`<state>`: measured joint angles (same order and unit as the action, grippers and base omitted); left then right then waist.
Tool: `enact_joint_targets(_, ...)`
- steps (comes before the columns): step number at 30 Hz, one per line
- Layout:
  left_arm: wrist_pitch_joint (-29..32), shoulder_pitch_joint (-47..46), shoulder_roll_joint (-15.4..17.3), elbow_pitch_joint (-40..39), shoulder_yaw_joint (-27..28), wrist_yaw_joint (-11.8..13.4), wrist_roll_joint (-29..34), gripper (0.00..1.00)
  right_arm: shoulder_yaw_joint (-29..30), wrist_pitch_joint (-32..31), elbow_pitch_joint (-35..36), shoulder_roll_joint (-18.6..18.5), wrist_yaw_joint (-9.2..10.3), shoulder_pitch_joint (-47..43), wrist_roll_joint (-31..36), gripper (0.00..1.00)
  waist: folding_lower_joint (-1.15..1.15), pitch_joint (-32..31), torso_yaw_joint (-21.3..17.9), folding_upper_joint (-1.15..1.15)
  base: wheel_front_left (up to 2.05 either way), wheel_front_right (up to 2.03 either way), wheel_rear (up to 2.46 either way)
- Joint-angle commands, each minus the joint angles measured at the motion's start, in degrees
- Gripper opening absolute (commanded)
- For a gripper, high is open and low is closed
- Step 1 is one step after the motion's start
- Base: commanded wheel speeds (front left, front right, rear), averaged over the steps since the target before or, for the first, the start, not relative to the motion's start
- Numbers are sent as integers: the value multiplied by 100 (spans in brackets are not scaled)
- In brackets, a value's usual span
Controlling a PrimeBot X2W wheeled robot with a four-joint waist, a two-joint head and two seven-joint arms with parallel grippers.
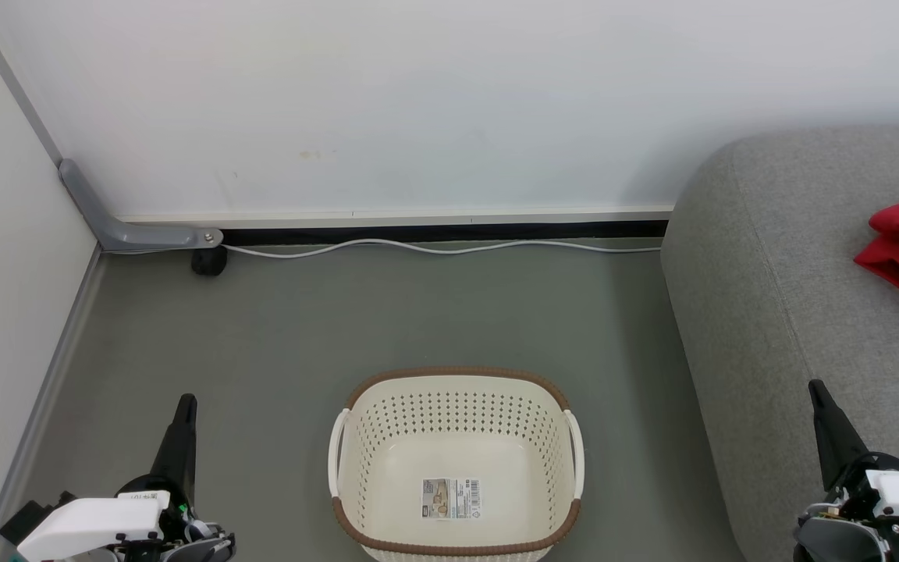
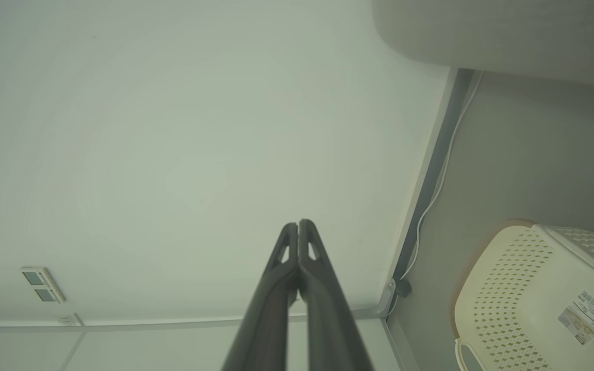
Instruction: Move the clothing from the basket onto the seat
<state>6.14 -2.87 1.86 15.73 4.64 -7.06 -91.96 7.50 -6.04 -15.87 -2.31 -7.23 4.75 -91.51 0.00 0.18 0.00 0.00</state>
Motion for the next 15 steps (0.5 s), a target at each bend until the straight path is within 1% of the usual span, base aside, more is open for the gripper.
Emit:
enact_joint_targets(1, 34, -332, 101, -168, 187, -43, -21, 0, -98, -45, 185, -56, -25, 143, -66, 0, 0, 0, 0, 0, 0, 0, 0)
enact_joint_targets(15, 34, -332, 101, -168, 187, -43, -21, 0, -98, -45, 185, -56, -25, 143, -66, 0, 0, 0, 0, 0, 0, 0, 0)
